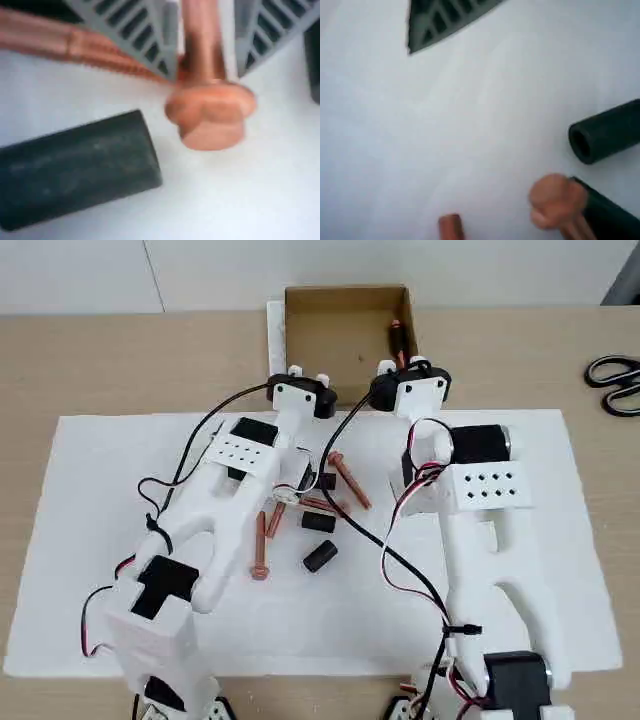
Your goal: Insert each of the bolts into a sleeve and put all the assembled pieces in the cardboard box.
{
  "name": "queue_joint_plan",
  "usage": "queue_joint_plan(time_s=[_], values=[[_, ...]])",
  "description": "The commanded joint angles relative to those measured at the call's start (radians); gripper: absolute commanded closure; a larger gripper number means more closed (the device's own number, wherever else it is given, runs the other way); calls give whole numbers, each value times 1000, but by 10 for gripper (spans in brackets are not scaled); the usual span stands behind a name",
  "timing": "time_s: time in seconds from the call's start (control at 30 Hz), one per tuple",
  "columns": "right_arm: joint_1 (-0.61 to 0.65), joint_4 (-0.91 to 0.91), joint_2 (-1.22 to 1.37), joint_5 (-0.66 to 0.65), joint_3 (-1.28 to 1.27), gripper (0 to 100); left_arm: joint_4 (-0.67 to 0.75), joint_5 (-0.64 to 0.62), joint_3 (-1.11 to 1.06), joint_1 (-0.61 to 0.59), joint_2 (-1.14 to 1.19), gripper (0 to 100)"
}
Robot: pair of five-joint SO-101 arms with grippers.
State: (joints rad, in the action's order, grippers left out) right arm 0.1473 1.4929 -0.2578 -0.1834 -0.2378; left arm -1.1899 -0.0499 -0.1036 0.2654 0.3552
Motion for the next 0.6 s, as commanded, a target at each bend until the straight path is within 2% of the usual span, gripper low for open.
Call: queue_joint_plan(time_s=[0.0,0.57], values=[[2,-13,-2,2,6,777,-3,-6,-31,-37,23,995],[2,-13,-2,2,6,777,-25,-18,-5,49,11,994]])
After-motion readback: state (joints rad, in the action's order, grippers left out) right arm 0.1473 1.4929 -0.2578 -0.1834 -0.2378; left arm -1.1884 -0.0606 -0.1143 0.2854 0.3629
